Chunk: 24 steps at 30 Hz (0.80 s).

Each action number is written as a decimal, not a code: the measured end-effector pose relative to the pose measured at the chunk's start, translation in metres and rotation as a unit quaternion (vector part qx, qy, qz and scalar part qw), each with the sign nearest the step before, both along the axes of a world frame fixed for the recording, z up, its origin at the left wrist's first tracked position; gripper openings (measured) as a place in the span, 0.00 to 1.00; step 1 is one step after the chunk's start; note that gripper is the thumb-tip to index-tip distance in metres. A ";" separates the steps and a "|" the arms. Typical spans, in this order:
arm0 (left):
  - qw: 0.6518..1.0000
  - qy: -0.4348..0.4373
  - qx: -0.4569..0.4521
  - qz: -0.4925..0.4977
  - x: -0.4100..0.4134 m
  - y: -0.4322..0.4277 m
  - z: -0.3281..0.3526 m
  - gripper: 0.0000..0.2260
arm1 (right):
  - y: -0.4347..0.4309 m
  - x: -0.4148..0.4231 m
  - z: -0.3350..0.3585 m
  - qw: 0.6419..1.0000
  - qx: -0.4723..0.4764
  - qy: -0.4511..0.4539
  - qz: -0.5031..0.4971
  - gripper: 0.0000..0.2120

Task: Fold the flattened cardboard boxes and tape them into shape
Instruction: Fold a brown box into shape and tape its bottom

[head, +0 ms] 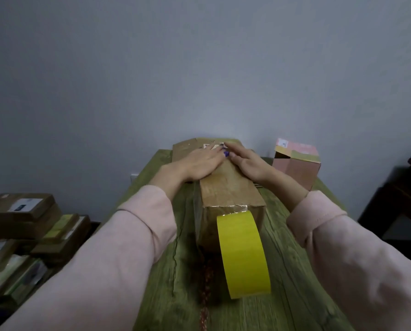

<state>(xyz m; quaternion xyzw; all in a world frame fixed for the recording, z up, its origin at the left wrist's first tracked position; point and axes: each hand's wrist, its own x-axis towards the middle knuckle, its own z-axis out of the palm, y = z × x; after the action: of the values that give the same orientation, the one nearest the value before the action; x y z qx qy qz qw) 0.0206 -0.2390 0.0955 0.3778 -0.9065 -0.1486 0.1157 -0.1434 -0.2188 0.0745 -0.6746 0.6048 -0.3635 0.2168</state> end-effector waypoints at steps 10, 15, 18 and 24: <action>0.994 -0.072 -0.021 -0.085 0.014 0.017 0.002 0.20 | 0.002 0.002 0.000 0.999 0.021 -0.047 0.002 0.20; 0.990 -0.058 -0.044 -0.123 0.028 0.048 -0.002 0.30 | 0.007 0.004 0.004 0.998 0.026 -0.050 -0.001 0.20; 0.990 -0.013 -0.034 -0.139 0.038 0.065 -0.005 0.28 | 0.011 0.008 0.008 0.998 0.033 -0.044 0.007 0.20; 0.978 0.052 -0.050 -0.193 0.057 0.097 -0.008 0.28 | 0.011 0.010 0.011 0.998 0.042 -0.035 0.013 0.20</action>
<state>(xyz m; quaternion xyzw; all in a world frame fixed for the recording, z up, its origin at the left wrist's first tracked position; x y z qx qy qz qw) 0.0773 -0.1418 0.0871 0.1809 -0.9615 -0.1420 0.1504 -0.1330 -0.2074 0.0857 -0.6591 0.6031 -0.3583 0.2710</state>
